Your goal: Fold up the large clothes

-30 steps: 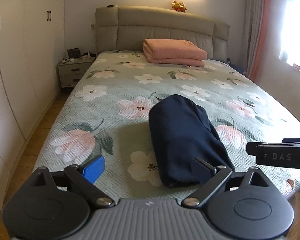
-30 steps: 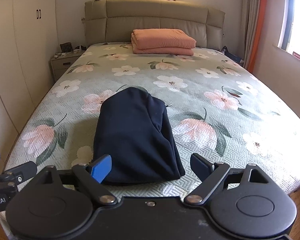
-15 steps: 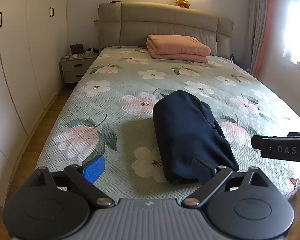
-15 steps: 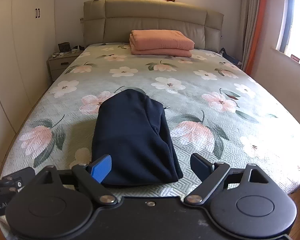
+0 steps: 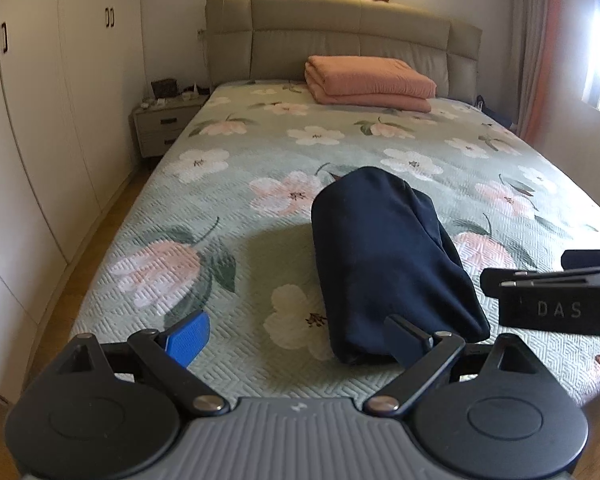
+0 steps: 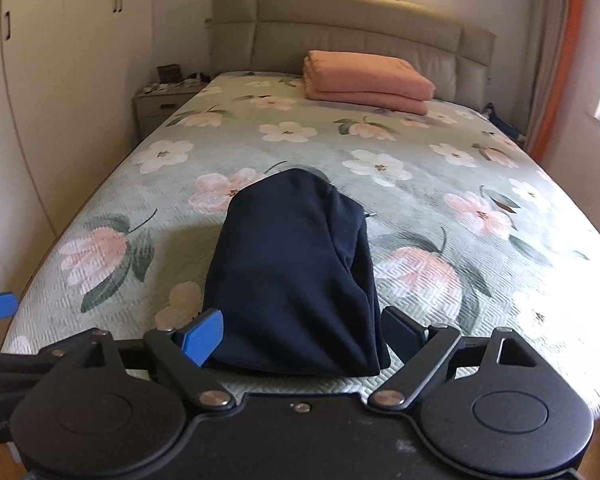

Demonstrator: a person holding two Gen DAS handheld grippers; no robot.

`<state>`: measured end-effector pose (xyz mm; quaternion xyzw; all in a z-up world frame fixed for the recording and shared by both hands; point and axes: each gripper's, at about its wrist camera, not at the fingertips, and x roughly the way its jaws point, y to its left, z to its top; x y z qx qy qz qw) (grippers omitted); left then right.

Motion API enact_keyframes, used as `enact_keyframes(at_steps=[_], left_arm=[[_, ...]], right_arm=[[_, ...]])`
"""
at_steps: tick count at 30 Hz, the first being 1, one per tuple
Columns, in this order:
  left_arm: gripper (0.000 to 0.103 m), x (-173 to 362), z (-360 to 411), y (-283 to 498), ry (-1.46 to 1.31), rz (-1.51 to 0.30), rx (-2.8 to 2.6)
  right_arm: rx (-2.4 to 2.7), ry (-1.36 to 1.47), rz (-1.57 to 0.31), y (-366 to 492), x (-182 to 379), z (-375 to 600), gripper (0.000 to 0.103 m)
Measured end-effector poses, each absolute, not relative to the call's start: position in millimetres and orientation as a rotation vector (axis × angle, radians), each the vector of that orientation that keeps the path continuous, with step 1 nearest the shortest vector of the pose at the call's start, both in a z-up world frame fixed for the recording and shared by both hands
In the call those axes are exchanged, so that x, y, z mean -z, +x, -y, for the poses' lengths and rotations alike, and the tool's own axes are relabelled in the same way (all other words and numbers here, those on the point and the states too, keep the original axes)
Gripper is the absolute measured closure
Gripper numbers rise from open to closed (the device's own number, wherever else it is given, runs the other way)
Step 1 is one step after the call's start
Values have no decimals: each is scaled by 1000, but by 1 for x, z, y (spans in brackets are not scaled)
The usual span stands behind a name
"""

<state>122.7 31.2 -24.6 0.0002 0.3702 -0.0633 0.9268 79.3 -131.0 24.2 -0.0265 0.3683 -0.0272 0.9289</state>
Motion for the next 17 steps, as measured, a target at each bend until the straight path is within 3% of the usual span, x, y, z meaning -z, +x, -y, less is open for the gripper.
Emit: enact_keyframes(at_steps=[10, 17], left_arm=[[8, 48, 10, 151, 40, -836, 89], [8, 39, 14, 143, -26, -768, 137]], right_arm=[[43, -33, -819, 89, 12, 166, 1], [56, 51, -822, 83, 13, 184, 1]])
